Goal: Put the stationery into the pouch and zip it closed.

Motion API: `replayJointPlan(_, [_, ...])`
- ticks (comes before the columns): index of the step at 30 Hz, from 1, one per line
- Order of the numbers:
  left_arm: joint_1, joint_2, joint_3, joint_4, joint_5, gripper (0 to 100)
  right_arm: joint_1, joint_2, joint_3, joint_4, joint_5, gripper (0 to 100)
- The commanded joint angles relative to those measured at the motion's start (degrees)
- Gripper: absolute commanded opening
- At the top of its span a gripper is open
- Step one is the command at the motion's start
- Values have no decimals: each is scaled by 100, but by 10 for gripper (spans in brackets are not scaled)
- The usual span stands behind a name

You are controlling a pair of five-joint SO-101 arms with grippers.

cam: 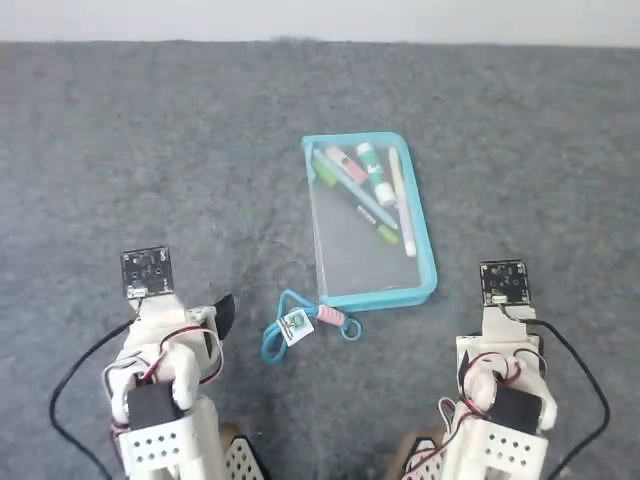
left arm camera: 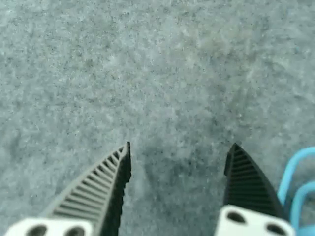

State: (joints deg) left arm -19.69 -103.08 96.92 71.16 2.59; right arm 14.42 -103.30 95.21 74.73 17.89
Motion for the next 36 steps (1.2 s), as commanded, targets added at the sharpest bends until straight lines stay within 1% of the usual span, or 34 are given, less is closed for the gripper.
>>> replayJointPlan(1, [-44, -105, -31, 53, 44, 291, 57, -57, 123, 31, -9, 275])
replayJointPlan(16, [-9, -97, -31, 105, 79, 281, 92, -66, 123, 31, -9, 275])
replayJointPlan(18, [-9, -97, -31, 105, 53, 219, 92, -66, 123, 31, -9, 275])
replayJointPlan(20, [0, -97, -31, 105, 53, 100, 92, -66, 123, 31, -9, 275])
replayJointPlan(21, [0, -97, -31, 105, 53, 24, 92, -66, 123, 31, -9, 275])
replayJointPlan(22, [0, -97, -31, 105, 53, 0, 92, -66, 123, 31, -9, 275])
replayJointPlan(23, [0, -97, -31, 105, 53, 28, 92, -66, 123, 31, -9, 275])
replayJointPlan(24, [-9, -97, -31, 105, 44, 31, 92, -66, 123, 31, -9, 275])
replayJointPlan(26, [-9, -97, -31, 105, 44, 9, 92, -66, 123, 31, -9, 275])
replayJointPlan(36, [-18, -97, -31, 105, 53, 13, 92, -66, 123, 31, -9, 275])
